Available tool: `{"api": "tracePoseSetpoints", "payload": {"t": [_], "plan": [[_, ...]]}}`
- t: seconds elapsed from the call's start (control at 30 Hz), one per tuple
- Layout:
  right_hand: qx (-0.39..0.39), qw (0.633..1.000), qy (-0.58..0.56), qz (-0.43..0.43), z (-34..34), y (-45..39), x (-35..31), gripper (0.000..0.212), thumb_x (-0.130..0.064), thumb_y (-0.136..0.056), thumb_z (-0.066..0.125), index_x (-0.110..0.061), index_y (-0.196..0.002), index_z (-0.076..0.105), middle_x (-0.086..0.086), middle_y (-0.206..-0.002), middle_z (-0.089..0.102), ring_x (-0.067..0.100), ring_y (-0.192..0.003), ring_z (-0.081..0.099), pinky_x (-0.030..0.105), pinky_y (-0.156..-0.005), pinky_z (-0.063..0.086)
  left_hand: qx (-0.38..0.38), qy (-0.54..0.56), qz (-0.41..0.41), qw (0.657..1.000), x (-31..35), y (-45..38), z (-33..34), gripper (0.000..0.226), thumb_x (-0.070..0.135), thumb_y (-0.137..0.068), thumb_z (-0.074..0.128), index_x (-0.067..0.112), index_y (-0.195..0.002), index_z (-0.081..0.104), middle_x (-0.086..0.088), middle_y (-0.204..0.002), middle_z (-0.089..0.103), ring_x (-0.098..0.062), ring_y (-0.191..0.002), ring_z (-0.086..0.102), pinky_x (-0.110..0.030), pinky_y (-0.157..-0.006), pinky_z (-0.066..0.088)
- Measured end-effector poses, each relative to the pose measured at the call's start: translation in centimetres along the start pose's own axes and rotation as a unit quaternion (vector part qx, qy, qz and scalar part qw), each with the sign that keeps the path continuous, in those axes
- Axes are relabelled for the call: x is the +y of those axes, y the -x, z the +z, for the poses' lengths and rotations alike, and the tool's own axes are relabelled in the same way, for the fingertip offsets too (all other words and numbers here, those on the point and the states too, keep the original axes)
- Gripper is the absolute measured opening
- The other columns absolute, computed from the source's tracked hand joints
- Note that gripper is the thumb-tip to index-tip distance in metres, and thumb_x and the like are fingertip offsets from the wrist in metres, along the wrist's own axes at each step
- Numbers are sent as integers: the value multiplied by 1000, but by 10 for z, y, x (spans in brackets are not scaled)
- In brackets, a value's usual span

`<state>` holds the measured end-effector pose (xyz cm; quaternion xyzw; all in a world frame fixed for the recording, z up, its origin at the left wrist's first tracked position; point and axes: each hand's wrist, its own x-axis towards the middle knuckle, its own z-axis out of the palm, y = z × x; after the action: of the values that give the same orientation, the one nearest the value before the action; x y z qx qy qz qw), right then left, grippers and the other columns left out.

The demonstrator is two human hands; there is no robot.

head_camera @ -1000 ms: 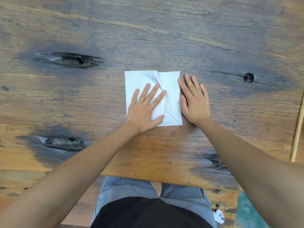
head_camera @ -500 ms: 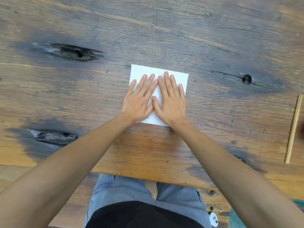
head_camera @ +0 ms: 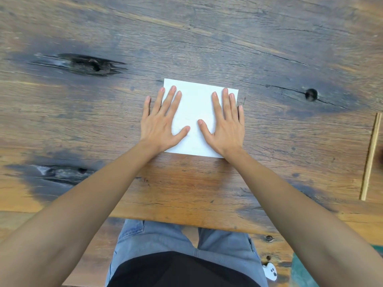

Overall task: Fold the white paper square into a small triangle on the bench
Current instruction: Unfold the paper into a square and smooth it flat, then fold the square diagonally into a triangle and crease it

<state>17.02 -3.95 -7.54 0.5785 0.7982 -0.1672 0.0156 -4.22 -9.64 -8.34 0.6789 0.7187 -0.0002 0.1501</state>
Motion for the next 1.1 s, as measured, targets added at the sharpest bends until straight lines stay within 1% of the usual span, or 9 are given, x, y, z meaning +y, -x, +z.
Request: {"api": "tracePoseSetpoints", "payload": {"t": [0.13,0.27,0.4,0.47,0.57,0.63,0.73,0.97,1.1], "plan": [[6,1000,-3,22,-3,1,16,82,-67,-98,34,-28,-167,14,2,-176,5,22,-163,4,44,-129,4,-5,-5,6,1000,-13,2,-2,90,70,-92,33,24,-165,5,4,-174,6,-22,-161,4,-59,-128,8],[15,997,-27,70,-7,11,36,72,-57,-105,25,-25,-167,10,-1,-176,5,19,-163,2,46,-131,4,-18,-5,15,1000,-19,7,-10,86,67,-95,27,21,-165,4,2,-174,4,-23,-161,2,-58,-129,6],[17,991,-45,123,-12,43,64,69,-54,-107,22,-23,-167,9,-1,-176,4,19,-162,-1,49,-131,6,-8,80,28,996,-18,10,-25,76,50,-102,32,15,-165,8,-3,-174,6,-22,-161,3,-52,-129,7],[14,991,-36,131,-11,68,74,71,-57,-106,22,-24,-167,7,0,-176,2,19,-162,0,50,-131,7,14,142,15,990,-16,6,-35,69,34,-103,43,11,-163,18,-7,-173,14,-25,-161,10,-49,-130,14],[5,991,-14,130,-4,100,80,77,-65,-103,22,-27,-167,5,1,-176,-2,20,-162,-2,51,-131,7,44,181,-41,982,-13,-14,-52,60,17,-100,51,5,-156,35,-13,-165,34,-31,-153,31,-45,-124,27],[5,992,-3,130,2,111,78,83,-71,-99,24,-27,-167,5,4,-176,-4,22,-163,-3,49,-130,3,49,180,-67,980,-13,-31,-60,56,17,-98,52,6,-152,41,-13,-156,45,-35,-140,43,-46,-116,34],[1,991,11,135,6,111,73,91,-78,-95,27,-29,-167,4,7,-176,-6,25,-163,-4,46,-128,-3,34,153,-86,984,-17,-49,-62,49,26,-99,52,13,-146,47,-11,-142,54,-36,-127,47,-48,-105,39],[18,992,30,123,11,112,77,95,-80,-93,31,-29,-167,2,9,-176,-6,27,-163,-3,51,-129,2,39,165,-92,981,-21,-57,-56,40,28,-99,56,16,-136,59,-10,-134,54,-34,-125,46,-45,-104,41],[26,992,35,120,14,112,78,95,-81,-93,30,-29,-167,3,8,-176,-6,27,-163,-2,52,-129,4,43,186,-101,976,-23,-59,-57,28,27,-96,61,13,-120,67,-11,-124,57,-34,-122,47,-41,-103,41]]}}
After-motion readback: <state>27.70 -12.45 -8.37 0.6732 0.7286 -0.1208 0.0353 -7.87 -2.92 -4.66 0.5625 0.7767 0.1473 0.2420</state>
